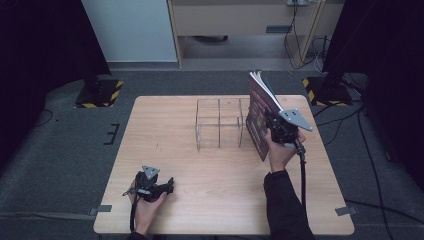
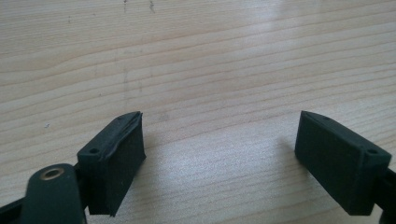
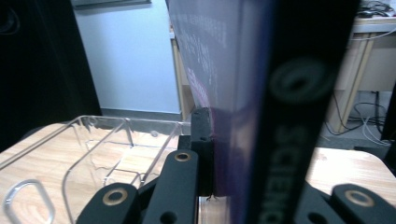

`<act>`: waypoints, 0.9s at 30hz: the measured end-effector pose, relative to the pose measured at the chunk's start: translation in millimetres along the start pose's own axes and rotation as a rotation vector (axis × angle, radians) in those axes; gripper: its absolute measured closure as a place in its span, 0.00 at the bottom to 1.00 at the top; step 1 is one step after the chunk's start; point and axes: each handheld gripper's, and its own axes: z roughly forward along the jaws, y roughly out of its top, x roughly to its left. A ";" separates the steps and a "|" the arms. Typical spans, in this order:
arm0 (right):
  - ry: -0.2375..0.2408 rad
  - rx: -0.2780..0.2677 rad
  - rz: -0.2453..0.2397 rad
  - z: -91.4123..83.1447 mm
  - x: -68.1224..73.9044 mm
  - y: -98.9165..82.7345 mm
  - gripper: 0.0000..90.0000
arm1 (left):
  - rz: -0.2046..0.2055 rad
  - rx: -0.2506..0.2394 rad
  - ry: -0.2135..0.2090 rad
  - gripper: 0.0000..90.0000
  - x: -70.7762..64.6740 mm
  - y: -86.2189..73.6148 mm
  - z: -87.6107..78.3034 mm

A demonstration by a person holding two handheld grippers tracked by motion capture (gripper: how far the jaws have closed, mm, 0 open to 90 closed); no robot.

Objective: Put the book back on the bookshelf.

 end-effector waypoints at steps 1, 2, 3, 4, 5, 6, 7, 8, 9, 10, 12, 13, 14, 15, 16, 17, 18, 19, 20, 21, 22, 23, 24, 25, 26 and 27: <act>-0.003 -0.001 0.002 0.5 -0.1 -1.3 0.94 | 0.000 0.000 0.000 0.17 0.0 0.0 0.0; -0.009 -0.003 0.005 1.5 -0.4 -3.4 0.94 | 0.000 0.000 0.000 0.17 0.0 0.0 0.0; -0.015 -0.002 0.006 2.6 -0.9 -4.9 0.94 | 0.000 -0.001 0.000 0.17 0.0 0.0 0.1; -0.020 0.001 0.008 3.7 -1.3 -5.9 0.94 | 0.000 -0.001 0.000 0.17 0.0 0.0 0.1; -0.020 0.001 0.008 3.7 -1.3 -5.9 0.94 | 0.000 -0.001 0.000 0.17 0.0 0.0 0.1; -0.028 0.000 0.007 5.3 -1.6 -7.6 0.94 | 0.000 -0.001 0.000 0.17 0.0 0.0 0.1; -0.032 -0.003 0.005 6.0 -1.5 -8.1 0.94 | 0.000 -0.001 0.000 0.17 0.0 0.0 0.1; -0.034 -0.005 0.007 6.6 -1.1 -8.7 0.94 | 0.000 -0.001 -0.001 0.16 0.0 0.0 0.1; -0.036 -0.009 0.010 7.3 -0.8 -9.3 0.94 | 0.001 0.000 0.000 0.16 0.0 0.0 0.1; -0.038 -0.013 0.009 7.9 -0.5 -10.1 0.94 | 0.000 -0.001 -0.001 0.17 0.0 0.0 0.1; -0.044 -0.014 0.012 9.1 0.1 -11.9 0.94 | 0.000 -0.001 0.000 0.17 0.0 0.0 0.1; -0.049 -0.014 0.009 10.2 0.1 -13.6 0.94 | 0.000 -0.001 -0.001 0.17 0.0 0.0 0.1; -0.053 -0.012 0.012 10.9 0.2 -14.7 0.94 | 0.000 -0.001 0.000 0.17 0.0 0.0 0.1; -0.053 -0.012 0.012 10.9 0.2 -14.7 0.94 | 0.000 -0.001 0.000 0.16 0.0 0.0 0.1; -0.056 -0.021 0.021 11.1 -0.1 -17.6 0.94 | 0.000 -0.001 -0.001 0.16 0.0 0.0 0.1; -0.056 -0.022 0.023 10.9 -0.1 -17.8 0.94 | 0.000 -0.001 0.000 0.16 0.0 0.0 0.1; -0.056 -0.022 0.021 11.0 0.0 -17.9 0.94 | 0.000 -0.001 0.000 0.17 0.0 0.0 0.1; -0.058 -0.021 0.018 11.1 0.0 -17.9 0.94 | 0.000 -0.001 0.000 0.16 0.0 0.0 0.1; -0.059 -0.021 0.020 11.3 -0.3 -17.9 0.93 | 0.000 -0.001 0.000 0.16 0.0 0.0 0.1; -0.059 -0.021 0.020 11.3 -0.3 -17.9 0.93 | 0.000 -0.001 0.000 0.16 0.0 0.0 0.1; -0.059 -0.020 0.020 11.4 -0.6 -17.9 0.93 | 0.000 -0.001 0.000 0.16 0.0 0.0 0.1; -0.060 -0.017 0.015 11.6 -1.1 -17.9 0.93 | 0.000 -0.001 0.000 0.16 0.0 0.0 0.1; -0.062 -0.015 0.012 11.4 -0.9 -17.8 0.92 | 0.000 -0.001 0.000 0.16 0.0 0.0 0.1; -0.061 -0.013 0.009 11.4 -0.9 -17.7 0.91 | 0.000 -0.001 0.000 0.16 0.0 0.0 0.1; -0.061 -0.014 0.007 11.2 -1.0 -17.5 0.90 | 0.000 -0.001 0.000 0.16 0.0 0.0 0.1; -0.061 -0.014 0.007 11.2 -1.0 -17.5 0.90 | 0.000 -0.001 0.000 0.16 0.0 0.0 0.1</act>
